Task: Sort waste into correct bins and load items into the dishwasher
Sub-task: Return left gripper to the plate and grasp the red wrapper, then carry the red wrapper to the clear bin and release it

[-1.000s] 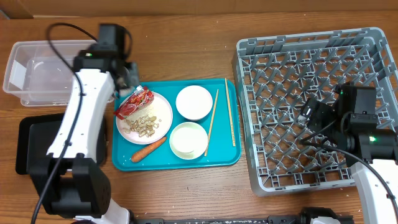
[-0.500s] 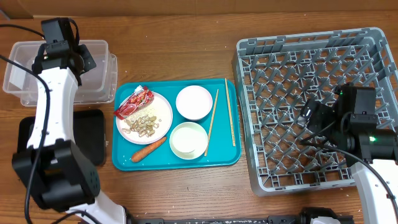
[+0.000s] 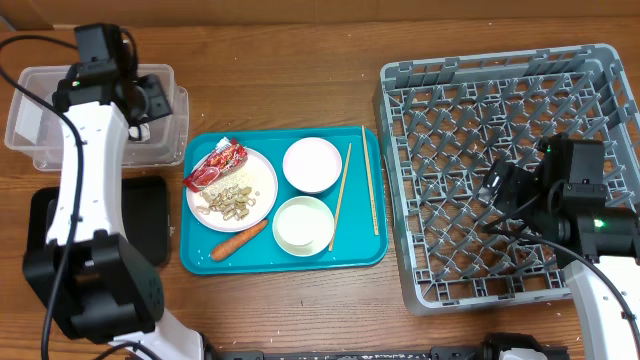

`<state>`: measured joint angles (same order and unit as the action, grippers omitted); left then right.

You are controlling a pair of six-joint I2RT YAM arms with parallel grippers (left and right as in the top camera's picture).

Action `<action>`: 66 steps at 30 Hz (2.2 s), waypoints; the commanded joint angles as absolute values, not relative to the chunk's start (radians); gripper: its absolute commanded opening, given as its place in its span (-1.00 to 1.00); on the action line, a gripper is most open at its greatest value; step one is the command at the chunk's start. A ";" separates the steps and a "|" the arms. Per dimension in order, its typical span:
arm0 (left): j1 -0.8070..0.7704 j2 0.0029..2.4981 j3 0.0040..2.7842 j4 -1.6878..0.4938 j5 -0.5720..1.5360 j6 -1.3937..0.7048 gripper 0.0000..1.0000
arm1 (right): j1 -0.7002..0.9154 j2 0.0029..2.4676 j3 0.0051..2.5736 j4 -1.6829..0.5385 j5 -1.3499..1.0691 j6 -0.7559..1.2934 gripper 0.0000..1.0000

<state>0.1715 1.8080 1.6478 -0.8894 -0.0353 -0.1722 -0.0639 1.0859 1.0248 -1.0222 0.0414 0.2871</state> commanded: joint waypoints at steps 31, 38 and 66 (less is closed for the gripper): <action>-0.033 2.112 1.571 -1.019 -0.083 0.135 -0.56 | -0.059 1.079 1.050 -1.020 0.051 0.285 1.00; -0.033 2.111 1.611 -1.079 -0.134 0.134 -0.92 | -0.059 1.079 1.050 -1.021 0.051 0.285 1.00; 0.229 2.113 2.050 -0.985 -0.138 -0.117 -0.92 | -0.059 1.079 1.050 -1.035 0.051 0.286 1.00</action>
